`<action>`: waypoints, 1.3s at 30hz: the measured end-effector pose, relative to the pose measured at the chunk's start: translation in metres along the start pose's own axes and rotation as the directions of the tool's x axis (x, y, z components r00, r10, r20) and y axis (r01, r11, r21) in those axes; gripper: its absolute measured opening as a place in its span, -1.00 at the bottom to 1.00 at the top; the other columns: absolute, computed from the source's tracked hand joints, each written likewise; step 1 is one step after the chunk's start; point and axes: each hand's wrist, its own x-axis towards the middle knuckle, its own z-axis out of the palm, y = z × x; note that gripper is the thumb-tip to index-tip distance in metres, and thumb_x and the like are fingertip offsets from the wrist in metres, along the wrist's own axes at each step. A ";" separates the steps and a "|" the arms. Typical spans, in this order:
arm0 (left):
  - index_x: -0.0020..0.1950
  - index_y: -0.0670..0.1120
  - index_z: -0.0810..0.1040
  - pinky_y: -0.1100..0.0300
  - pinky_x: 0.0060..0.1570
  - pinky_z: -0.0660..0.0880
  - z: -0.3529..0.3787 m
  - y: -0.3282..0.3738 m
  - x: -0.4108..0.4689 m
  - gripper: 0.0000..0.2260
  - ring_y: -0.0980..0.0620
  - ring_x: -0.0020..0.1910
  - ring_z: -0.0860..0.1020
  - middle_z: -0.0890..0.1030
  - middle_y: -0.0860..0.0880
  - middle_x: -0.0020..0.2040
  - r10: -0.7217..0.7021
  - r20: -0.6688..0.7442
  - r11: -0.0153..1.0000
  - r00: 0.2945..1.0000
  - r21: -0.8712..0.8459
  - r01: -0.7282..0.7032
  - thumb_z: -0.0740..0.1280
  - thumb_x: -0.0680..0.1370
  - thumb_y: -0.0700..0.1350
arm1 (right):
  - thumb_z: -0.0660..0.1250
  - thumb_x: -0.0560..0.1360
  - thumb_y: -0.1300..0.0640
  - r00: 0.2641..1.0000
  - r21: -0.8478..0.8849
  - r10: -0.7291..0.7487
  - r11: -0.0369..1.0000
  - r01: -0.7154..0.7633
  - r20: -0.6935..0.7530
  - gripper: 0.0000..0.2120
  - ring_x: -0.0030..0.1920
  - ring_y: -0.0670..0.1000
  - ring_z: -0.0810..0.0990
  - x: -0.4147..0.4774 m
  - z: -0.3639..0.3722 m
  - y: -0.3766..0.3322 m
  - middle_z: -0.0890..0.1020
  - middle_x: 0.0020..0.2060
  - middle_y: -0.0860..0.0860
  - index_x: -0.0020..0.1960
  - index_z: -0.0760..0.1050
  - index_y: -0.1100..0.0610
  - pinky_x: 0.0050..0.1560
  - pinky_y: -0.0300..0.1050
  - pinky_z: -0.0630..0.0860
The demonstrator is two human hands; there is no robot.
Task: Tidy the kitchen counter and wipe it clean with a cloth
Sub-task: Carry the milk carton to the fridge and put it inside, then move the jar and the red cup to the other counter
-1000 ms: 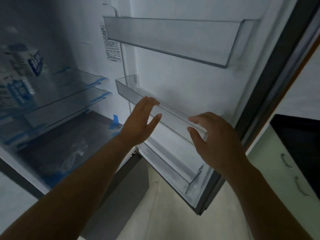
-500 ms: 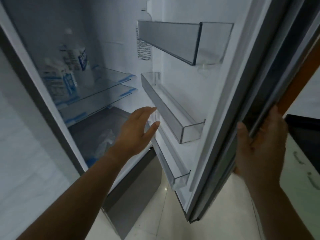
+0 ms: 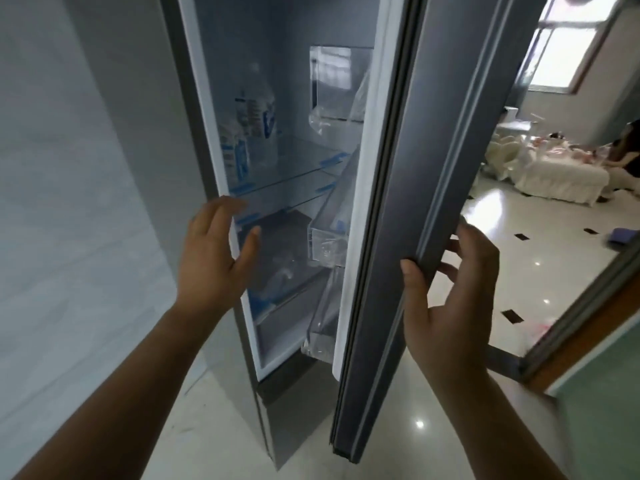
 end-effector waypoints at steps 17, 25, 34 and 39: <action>0.46 0.20 0.13 0.13 0.20 0.39 0.011 -0.060 0.049 -0.49 0.01 0.36 0.35 0.30 0.01 0.46 -0.377 -0.043 0.924 0.925 -0.086 0.373 0.24 0.57 -0.05 | 0.20 0.46 -0.28 0.890 0.370 -0.328 0.907 0.202 0.317 -0.29 0.45 0.17 0.12 0.019 0.135 0.000 0.07 0.45 0.09 0.48 0.00 -0.08 0.40 -0.01 0.25; 0.45 0.03 0.30 0.03 0.26 0.45 0.024 -0.063 0.039 -0.55 0.05 0.31 0.42 0.42 0.01 0.40 -0.480 -0.064 0.877 0.875 -0.062 0.476 0.20 0.55 -0.06 | 0.23 0.48 -0.19 0.815 0.300 -0.366 0.921 0.248 0.449 -0.35 0.48 0.16 0.08 0.041 0.191 0.032 0.06 0.49 0.11 0.48 0.12 -0.02 0.37 0.17 0.30; 0.40 0.21 0.27 0.10 0.25 0.44 0.017 -0.048 0.010 -0.53 0.15 0.28 0.42 0.40 0.13 0.37 -0.568 -0.228 0.815 0.791 -0.021 0.579 0.15 0.48 0.15 | 0.30 0.50 -0.10 0.805 0.470 -0.437 0.853 0.229 0.401 -0.40 0.50 0.17 0.02 0.037 0.206 0.036 0.09 0.47 0.13 0.45 0.20 0.05 0.43 0.16 0.18; 0.36 0.22 0.35 0.16 0.24 0.41 0.008 -0.016 -0.054 -0.64 0.24 0.25 0.45 0.50 0.18 0.27 -0.686 -0.350 0.706 0.638 -0.110 0.699 0.17 0.56 0.15 | 0.22 0.53 -0.09 0.638 0.742 -0.602 0.666 0.069 0.480 -0.48 0.47 0.16 0.15 -0.009 0.181 0.022 0.19 0.44 0.11 0.41 0.27 0.14 0.41 0.13 0.22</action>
